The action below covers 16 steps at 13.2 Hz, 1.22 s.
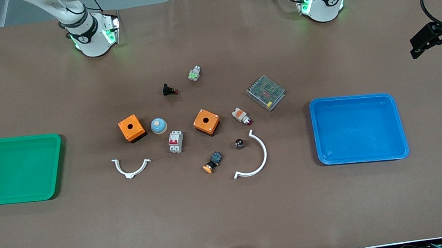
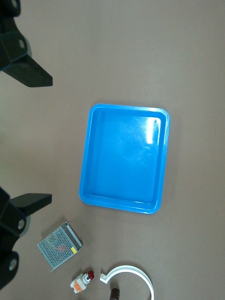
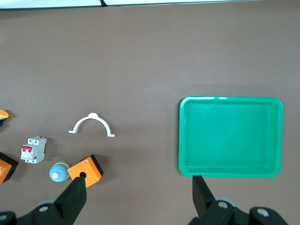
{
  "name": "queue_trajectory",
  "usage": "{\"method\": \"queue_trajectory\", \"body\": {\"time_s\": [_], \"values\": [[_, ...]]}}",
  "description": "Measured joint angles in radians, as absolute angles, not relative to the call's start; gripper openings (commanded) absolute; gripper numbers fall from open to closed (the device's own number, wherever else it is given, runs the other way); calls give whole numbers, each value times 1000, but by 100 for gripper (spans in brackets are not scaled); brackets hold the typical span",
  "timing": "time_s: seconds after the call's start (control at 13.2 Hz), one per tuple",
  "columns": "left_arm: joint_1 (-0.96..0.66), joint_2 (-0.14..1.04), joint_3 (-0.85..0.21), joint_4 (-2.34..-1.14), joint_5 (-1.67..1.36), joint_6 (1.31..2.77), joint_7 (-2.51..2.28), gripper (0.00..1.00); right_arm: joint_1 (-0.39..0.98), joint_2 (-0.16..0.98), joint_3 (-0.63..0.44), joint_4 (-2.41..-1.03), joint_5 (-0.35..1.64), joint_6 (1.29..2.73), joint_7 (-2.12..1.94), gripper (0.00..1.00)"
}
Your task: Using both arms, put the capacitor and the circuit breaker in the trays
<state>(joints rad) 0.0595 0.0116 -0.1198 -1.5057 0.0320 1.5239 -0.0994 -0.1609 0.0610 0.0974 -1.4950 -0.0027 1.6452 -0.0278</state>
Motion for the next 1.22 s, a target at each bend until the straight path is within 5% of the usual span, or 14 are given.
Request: {"method": "queue_trajectory", "body": {"time_s": [0.61,1.22], "values": [[4,58,-124,-1505,32,1533,-100,100,-161,61,97,-1495,-3,1645,-28,100],[-291,279,-130,-1508,32,1771,-440,100,-109,79,107,-1498,-1,1628,-28,100]]}}
